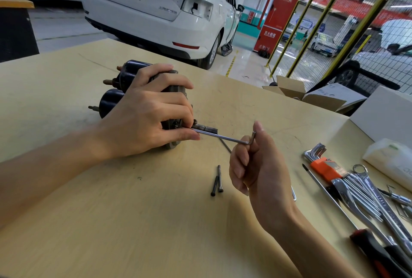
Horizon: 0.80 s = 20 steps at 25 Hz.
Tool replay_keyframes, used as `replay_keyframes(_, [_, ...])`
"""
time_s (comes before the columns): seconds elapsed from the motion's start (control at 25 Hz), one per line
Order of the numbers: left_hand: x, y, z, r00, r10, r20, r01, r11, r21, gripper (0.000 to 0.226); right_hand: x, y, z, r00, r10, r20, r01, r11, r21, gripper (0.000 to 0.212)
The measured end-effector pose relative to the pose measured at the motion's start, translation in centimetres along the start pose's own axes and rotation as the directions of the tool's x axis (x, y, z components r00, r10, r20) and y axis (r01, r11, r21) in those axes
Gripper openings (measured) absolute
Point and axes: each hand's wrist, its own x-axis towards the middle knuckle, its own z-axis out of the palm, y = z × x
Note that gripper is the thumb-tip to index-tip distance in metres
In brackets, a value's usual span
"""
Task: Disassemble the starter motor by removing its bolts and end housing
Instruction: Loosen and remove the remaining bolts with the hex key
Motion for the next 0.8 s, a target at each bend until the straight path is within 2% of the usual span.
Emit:
replay_keyframes(0.36, [0.04, -0.03, 0.11, 1.000, 0.011, -0.013, -0.011, 1.000, 0.011, 0.030, -0.13, 0.16, -0.10, 0.996, -0.087, 0.014, 0.088, 0.996, -0.024, 0.034])
replay_keyframes(0.8, [-0.07, -0.21, 0.21, 1.000, 0.007, -0.013, -0.007, 1.000, 0.015, 0.028, -0.20, 0.39, -0.18, 0.983, -0.179, 0.046, 0.183, 0.978, -0.099, 0.029])
